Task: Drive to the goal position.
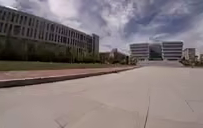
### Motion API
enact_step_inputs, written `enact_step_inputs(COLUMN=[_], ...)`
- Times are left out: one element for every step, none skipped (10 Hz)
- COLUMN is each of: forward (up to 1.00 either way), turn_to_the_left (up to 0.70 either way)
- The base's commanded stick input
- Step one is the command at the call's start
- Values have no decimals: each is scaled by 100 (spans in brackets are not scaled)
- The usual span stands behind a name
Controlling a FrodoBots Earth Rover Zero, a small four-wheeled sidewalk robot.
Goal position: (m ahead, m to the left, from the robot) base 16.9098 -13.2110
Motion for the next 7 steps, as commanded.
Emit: enact_step_inputs(forward=[100, 100, 100, 100, 100, 100, 100], turn_to_the_left=[0, 0, 0, 0, 0, 0, -37])
